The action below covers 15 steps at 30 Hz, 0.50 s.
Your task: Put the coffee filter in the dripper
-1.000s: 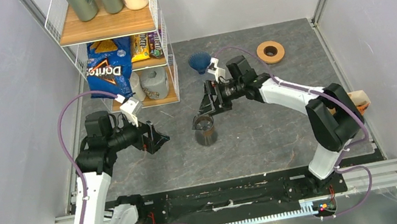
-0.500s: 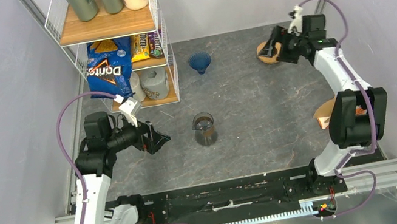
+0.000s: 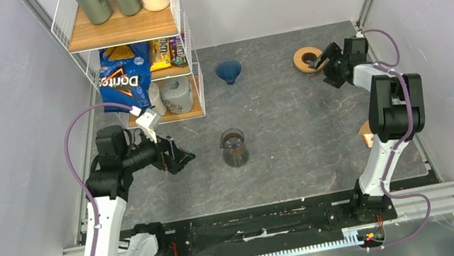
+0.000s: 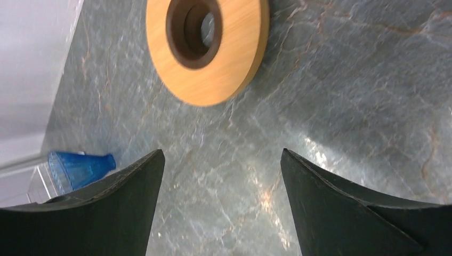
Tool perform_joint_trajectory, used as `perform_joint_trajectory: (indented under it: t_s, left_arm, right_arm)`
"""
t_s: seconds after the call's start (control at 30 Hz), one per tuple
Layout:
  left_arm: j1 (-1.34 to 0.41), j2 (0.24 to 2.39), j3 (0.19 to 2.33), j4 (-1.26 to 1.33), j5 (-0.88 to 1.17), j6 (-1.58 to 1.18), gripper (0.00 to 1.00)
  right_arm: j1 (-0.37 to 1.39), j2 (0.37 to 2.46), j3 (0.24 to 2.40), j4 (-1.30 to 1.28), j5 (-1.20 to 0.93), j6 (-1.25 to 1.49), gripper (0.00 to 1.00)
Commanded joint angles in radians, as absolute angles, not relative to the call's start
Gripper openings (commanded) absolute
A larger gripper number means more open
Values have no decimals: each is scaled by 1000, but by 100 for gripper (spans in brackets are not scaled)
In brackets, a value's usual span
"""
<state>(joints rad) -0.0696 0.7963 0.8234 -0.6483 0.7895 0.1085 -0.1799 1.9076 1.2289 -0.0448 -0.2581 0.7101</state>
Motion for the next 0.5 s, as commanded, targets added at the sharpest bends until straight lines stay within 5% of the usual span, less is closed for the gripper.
perform_joint_trajectory:
  t_s: [0.0, 0.47]
  left_arm:
    - [-73, 805, 868, -627, 816, 90, 100]
    - [-71, 815, 861, -627, 810, 92, 100]
  right_arm:
    - [-192, 1977, 1258, 114, -200, 809, 87]
    - [-228, 2166, 1301, 273, -202, 940, 70]
